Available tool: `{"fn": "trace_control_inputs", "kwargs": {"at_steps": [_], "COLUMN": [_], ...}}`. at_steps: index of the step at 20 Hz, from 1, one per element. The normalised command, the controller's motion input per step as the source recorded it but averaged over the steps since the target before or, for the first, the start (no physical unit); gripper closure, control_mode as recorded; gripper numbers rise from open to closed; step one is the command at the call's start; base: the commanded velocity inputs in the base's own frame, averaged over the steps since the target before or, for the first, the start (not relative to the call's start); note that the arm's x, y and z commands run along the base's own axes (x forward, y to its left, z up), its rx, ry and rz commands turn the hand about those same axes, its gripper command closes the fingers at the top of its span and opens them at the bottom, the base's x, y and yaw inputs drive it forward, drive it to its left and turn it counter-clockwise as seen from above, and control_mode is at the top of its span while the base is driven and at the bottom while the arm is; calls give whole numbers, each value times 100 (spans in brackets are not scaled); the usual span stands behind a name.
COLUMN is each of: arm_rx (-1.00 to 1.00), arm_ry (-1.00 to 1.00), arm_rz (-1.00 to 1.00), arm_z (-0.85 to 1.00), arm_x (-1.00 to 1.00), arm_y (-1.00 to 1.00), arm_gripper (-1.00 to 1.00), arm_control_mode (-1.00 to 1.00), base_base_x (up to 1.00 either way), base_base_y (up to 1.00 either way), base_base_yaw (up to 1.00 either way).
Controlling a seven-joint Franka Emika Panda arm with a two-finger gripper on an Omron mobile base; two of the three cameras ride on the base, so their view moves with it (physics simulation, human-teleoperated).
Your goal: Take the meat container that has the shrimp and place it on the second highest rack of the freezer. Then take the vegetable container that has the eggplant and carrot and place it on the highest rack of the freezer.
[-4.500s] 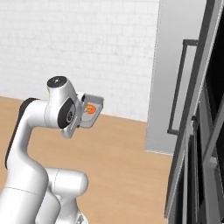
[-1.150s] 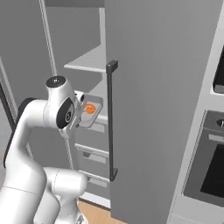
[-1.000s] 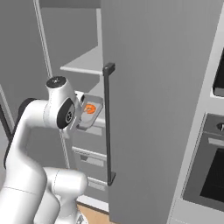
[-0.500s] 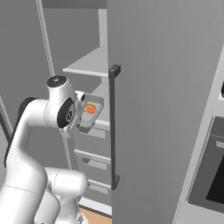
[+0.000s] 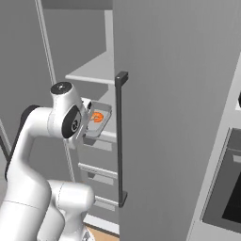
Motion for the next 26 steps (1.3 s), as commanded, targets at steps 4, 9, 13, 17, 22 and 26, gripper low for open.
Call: {"fn": "trace_control_inputs", "kwargs": {"at_steps": [4,9,13,17,22,26], "arm_rx": [0,0,0,0,0,0], "arm_ry": [0,0,0,0,0,0], "arm_rz": [0,0,0,0,10,14], "arm_z": [0,0,0,0,-14,-24], "arm_x": [0,0,0,0,30,74], "arm_y": [0,0,0,0,35,40], "arm_gripper": [100,100,100,100,100,100], "arm_control_mode": [100,100,100,100,-100,-100], "base_base_x": [34,71,66,56,6,0], "base_base_y": [39,18,17,21,7,0], "base_base_yaw": [5,1,9,9,2,0]}}
